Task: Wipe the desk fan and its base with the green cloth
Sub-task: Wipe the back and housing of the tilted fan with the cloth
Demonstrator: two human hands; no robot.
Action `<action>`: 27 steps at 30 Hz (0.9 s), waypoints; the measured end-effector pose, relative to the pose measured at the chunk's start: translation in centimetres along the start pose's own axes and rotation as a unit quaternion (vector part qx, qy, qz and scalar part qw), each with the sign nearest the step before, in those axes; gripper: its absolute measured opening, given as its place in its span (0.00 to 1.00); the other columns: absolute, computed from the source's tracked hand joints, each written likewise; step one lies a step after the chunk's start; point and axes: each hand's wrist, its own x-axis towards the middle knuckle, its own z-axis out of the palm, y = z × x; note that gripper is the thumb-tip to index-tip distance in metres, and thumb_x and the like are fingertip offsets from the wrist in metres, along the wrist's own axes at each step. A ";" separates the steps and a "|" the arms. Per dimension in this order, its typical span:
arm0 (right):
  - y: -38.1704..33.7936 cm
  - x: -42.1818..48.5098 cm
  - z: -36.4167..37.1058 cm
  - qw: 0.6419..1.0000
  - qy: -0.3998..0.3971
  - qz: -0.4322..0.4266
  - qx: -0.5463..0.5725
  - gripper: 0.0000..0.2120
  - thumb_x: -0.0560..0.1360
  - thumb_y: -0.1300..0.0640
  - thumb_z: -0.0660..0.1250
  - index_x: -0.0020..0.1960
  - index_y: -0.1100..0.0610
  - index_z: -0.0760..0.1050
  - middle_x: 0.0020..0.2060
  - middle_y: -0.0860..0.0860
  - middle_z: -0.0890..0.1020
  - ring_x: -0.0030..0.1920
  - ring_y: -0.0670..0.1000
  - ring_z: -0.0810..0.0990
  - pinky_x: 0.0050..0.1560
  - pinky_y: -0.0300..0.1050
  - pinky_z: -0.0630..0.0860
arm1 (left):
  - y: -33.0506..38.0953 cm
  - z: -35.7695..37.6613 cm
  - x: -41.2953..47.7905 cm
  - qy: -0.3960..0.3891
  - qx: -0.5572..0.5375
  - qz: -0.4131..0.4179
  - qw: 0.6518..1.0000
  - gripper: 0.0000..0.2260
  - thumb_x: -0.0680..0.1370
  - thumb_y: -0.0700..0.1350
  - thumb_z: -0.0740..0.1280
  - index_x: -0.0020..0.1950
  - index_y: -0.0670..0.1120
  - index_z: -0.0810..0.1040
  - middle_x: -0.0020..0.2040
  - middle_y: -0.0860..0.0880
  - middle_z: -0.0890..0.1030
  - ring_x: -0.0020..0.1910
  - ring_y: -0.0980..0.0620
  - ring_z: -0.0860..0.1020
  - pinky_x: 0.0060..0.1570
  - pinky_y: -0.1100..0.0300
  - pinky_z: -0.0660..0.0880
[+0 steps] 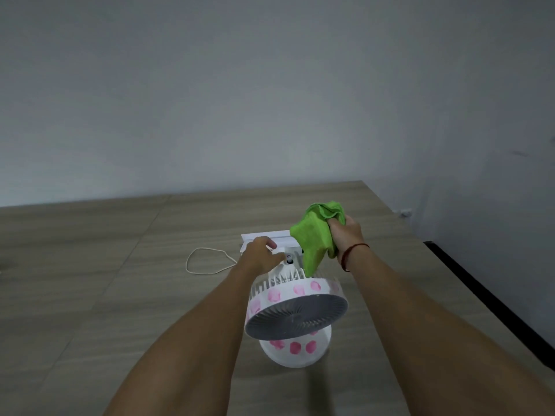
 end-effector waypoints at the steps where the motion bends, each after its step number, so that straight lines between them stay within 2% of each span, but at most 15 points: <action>1: 0.1 0.2 0.0 1.000 -0.001 0.002 -0.004 0.08 0.74 0.62 0.62 0.38 0.55 0.76 0.39 0.55 0.78 0.42 0.53 0.76 0.42 0.47 0.71 | 0.0 0.2 0.1 -0.011 0.014 0.019 1.000 0.18 0.71 0.50 0.73 0.56 0.43 0.77 0.54 0.41 0.81 0.55 0.43 0.79 0.53 0.56 0.74; 4: 0.3 0.8 0.3 1.000 -0.004 0.006 -0.013 0.09 0.74 0.61 0.62 0.37 0.53 0.75 0.38 0.54 0.78 0.40 0.53 0.76 0.41 0.45 0.71 | -0.1 0.8 0.8 -0.048 0.067 0.074 0.994 0.20 0.72 0.52 0.72 0.60 0.44 0.76 0.57 0.41 0.80 0.57 0.45 0.78 0.55 0.56 0.74; 6: 0.3 1.0 0.4 1.000 -0.012 0.009 -0.014 0.07 0.74 0.61 0.62 0.40 0.55 0.76 0.39 0.55 0.79 0.39 0.53 0.76 0.39 0.44 0.71 | 0.0 1.1 1.2 -0.059 0.095 0.083 0.990 0.19 0.72 0.52 0.72 0.59 0.44 0.77 0.55 0.41 0.79 0.54 0.45 0.78 0.55 0.55 0.75; 9: 0.4 1.3 0.5 1.000 -0.017 0.011 -0.015 0.06 0.74 0.62 0.62 0.46 0.58 0.78 0.44 0.59 0.80 0.45 0.54 0.78 0.46 0.49 0.74 | 0.7 1.6 1.8 -0.067 0.097 0.078 0.990 0.11 0.72 0.48 0.72 0.50 0.43 0.78 0.46 0.44 0.76 0.41 0.48 0.76 0.46 0.54 0.75; 13: 0.2 1.7 0.6 1.000 -0.008 0.020 0.009 0.06 0.74 0.63 0.62 0.41 0.56 0.77 0.44 0.59 0.80 0.44 0.55 0.78 0.45 0.50 0.74 | 1.6 1.8 2.1 -0.059 0.112 0.101 0.987 0.03 0.71 0.40 0.68 0.39 0.42 0.77 0.39 0.43 0.77 0.37 0.47 0.75 0.43 0.52 0.77; 18: -0.2 2.6 1.0 0.999 -0.006 0.024 0.022 0.06 0.73 0.63 0.62 0.44 0.59 0.78 0.43 0.59 0.80 0.44 0.55 0.78 0.45 0.50 0.74 | 1.6 1.6 3.0 -0.046 0.125 0.097 0.986 0.03 0.71 0.40 0.67 0.37 0.42 0.77 0.37 0.43 0.76 0.37 0.46 0.74 0.40 0.54 0.75; 20: -0.4 3.2 1.1 1.000 -0.003 0.021 0.023 0.06 0.73 0.63 0.62 0.43 0.57 0.77 0.44 0.59 0.80 0.44 0.55 0.78 0.45 0.50 0.74 | 1.8 1.4 3.6 -0.055 0.121 0.095 0.987 0.04 0.71 0.39 0.67 0.37 0.41 0.78 0.36 0.42 0.77 0.35 0.46 0.74 0.38 0.57 0.72; 22: -0.6 3.7 1.3 1.000 -0.003 0.017 0.023 0.06 0.73 0.63 0.62 0.45 0.58 0.77 0.44 0.59 0.80 0.45 0.55 0.78 0.46 0.50 0.74 | 1.9 1.1 4.4 -0.067 0.121 0.095 0.986 0.05 0.72 0.38 0.67 0.38 0.37 0.80 0.34 0.39 0.78 0.31 0.46 0.76 0.35 0.57 0.74; 24: -0.8 4.4 1.5 1.000 -0.003 0.012 0.023 0.07 0.73 0.64 0.61 0.40 0.56 0.77 0.44 0.59 0.80 0.45 0.55 0.78 0.46 0.50 0.74 | 2.0 0.8 5.3 -0.083 0.114 0.100 0.985 0.07 0.73 0.37 0.67 0.40 0.33 0.81 0.35 0.35 0.81 0.23 0.53 0.76 0.31 0.60 0.75; 25: -0.8 4.8 1.6 1.000 -0.002 0.011 0.025 0.09 0.73 0.64 0.61 0.38 0.55 0.77 0.44 0.59 0.80 0.45 0.54 0.77 0.46 0.50 0.74 | 2.1 0.8 5.7 -0.088 0.111 0.100 0.985 0.07 0.73 0.36 0.67 0.40 0.33 0.81 0.35 0.35 0.82 0.19 0.60 0.75 0.29 0.63 0.75; 27: -0.8 5.4 1.7 0.999 0.003 0.013 0.032 0.10 0.73 0.64 0.61 0.36 0.54 0.76 0.43 0.58 0.80 0.44 0.54 0.77 0.46 0.49 0.74 | 2.4 0.6 6.8 -0.088 0.109 0.102 0.985 0.05 0.74 0.36 0.67 0.40 0.35 0.81 0.35 0.36 0.81 0.15 0.64 0.72 0.26 0.67 0.73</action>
